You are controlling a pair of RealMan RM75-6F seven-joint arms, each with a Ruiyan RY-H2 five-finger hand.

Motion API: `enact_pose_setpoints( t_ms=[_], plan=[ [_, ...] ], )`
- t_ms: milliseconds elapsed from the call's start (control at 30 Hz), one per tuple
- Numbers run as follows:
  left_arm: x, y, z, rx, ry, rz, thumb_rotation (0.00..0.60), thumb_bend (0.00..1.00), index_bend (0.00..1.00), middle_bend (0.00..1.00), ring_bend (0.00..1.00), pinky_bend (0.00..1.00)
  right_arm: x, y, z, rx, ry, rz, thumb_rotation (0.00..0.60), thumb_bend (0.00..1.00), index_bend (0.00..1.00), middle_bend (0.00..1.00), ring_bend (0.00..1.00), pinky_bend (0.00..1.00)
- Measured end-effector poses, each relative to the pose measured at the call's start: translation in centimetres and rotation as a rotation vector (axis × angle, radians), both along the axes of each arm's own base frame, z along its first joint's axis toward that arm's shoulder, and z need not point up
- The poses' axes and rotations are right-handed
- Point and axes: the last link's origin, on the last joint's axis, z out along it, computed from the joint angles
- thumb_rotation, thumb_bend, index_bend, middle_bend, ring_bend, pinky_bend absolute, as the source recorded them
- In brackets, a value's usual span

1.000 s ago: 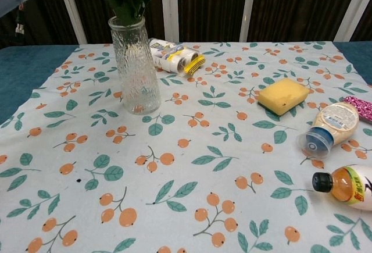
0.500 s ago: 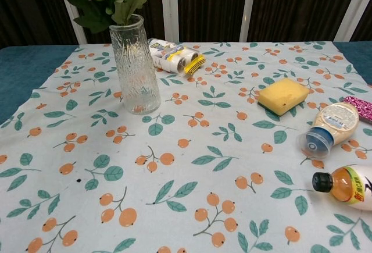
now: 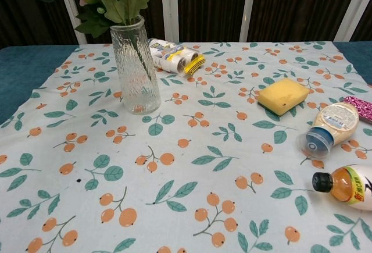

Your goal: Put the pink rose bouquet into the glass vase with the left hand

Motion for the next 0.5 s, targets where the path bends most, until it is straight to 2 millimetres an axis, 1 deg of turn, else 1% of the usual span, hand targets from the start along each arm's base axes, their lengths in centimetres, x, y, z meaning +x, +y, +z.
enact_pose_setpoints(
  t_ms=[133, 200, 300, 400, 500],
  plan=[
    [0.3, -0.2, -0.4, -0.008, -0.001, 0.004, 0.6, 0.17, 0.18, 0.08, 0.0, 0.1, 0.1, 0.0, -0.1, 0.004, 0.0, 0.003, 0.6, 0.22, 0.06, 0.01, 0.2, 0.21],
    [0.4, -0.4, -0.3, -0.007, -0.004, -0.001, 0.6, 0.17, 0.18, 0.08, 0.0, 0.1, 0.1, 0.0, -0.1, 0.006, 0.0, 0.005, 0.6, 0.22, 0.06, 0.01, 0.2, 0.21],
    [0.7, -1.2, 0.2, -0.001, -0.005, -0.018, 0.6, 0.18, 0.18, 0.08, 0.0, 0.1, 0.1, 0.1, -0.1, 0.008, -0.003, 0.004, 0.6, 0.22, 0.06, 0.01, 0.2, 0.21],
    [0.4, -2.8, 1.3, 0.04, -0.009, -0.038, 0.6, 0.18, 0.18, 0.08, 0.0, 0.1, 0.0, 0.2, 0.0, 0.009, -0.009, 0.002, 0.6, 0.22, 0.06, 0.01, 0.2, 0.21],
    [-1.0, -5.5, 2.6, 0.103, 0.006, -0.034, 0.6, 0.18, 0.18, 0.09, 0.0, 0.1, 0.1, 0.2, 0.2, 0.005, -0.016, 0.006, 0.6, 0.22, 0.06, 0.01, 0.2, 0.21]
  ],
)
